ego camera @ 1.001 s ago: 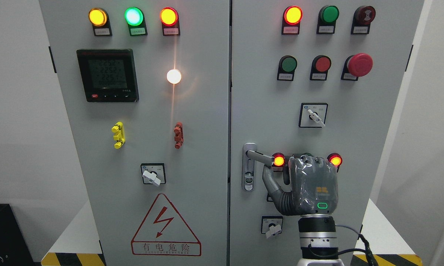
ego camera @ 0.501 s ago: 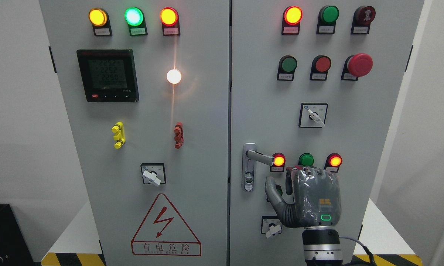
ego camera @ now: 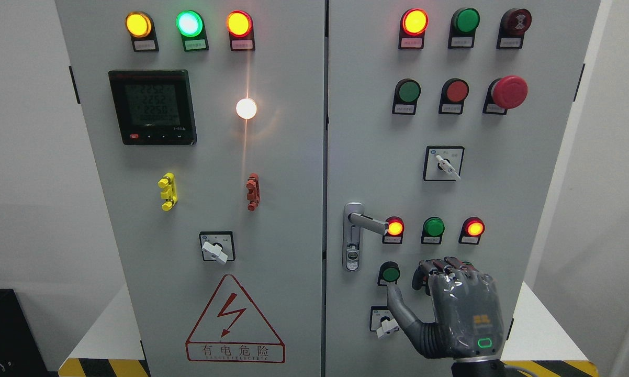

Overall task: Release door handle
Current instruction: 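Open the right hand and withdraw it away from the handle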

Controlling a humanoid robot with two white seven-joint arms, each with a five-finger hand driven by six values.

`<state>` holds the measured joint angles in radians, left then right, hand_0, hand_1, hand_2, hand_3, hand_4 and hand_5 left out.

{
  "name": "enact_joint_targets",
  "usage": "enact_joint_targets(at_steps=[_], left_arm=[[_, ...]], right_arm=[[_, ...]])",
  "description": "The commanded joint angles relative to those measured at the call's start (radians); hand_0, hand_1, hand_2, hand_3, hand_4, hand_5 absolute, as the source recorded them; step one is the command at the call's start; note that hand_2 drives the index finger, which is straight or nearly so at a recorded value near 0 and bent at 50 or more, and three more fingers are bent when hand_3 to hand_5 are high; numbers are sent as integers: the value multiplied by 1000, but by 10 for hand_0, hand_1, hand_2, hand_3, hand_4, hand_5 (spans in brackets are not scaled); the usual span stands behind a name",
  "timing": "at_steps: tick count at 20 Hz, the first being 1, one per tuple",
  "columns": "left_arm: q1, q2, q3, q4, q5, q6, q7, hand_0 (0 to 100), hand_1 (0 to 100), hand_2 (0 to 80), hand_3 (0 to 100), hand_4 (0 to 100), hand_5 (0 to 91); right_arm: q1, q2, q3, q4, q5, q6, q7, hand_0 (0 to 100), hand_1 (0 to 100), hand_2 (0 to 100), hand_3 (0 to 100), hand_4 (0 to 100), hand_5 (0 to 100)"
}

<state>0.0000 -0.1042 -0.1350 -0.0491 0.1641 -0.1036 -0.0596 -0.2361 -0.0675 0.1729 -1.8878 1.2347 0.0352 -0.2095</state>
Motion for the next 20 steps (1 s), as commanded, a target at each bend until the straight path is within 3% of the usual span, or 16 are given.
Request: enact_joint_targets(at_steps=[1,2,3,4,6,8,12,15,20], left_arm=[[9,0,0,0,0,-1,0,120,556,0,0,0,0],[9,0,0,0,0,1,0,120,556,0,0,0,0],[8,0,0,0,0,1,0,120,556,0,0,0,0],[9,0,0,0,0,1,0,120,556,0,0,0,0],[8,0,0,0,0,1,0,120,556,0,0,0,0],[9,0,0,0,0,-1,0,120,556,0,0,0,0],[9,0,0,0,0,-1,0,120,556,0,0,0,0],[8,0,0,0,0,-1,0,120,556,0,0,0,0],[9,0,0,0,0,1,0,120,556,0,0,0,0]], right_arm=[[86,-138,-130,-59,-96,-92,-19,417,313,330,490,531,512],[89,-138,-145,-59,-112,-112,-19,418,304,294,445,489,469],[89,-135,-159,-62,-122,-127,-19,424,278,207,345,374,316],[90,-129,-168,-72,-130,-139,-18,427,262,185,317,350,300],[106,-124,-188,-89,-156,-146,-18,434,208,69,189,214,168],[121,-124,-197,-111,-193,-146,-18,426,193,0,137,158,140],[124,-121,-204,-132,-224,-168,-16,408,166,0,20,24,0],[124,-103,-202,-135,-225,-211,-16,406,148,0,0,0,0],[123,-78,-190,-142,-225,-219,-11,399,115,0,0,0,0]])
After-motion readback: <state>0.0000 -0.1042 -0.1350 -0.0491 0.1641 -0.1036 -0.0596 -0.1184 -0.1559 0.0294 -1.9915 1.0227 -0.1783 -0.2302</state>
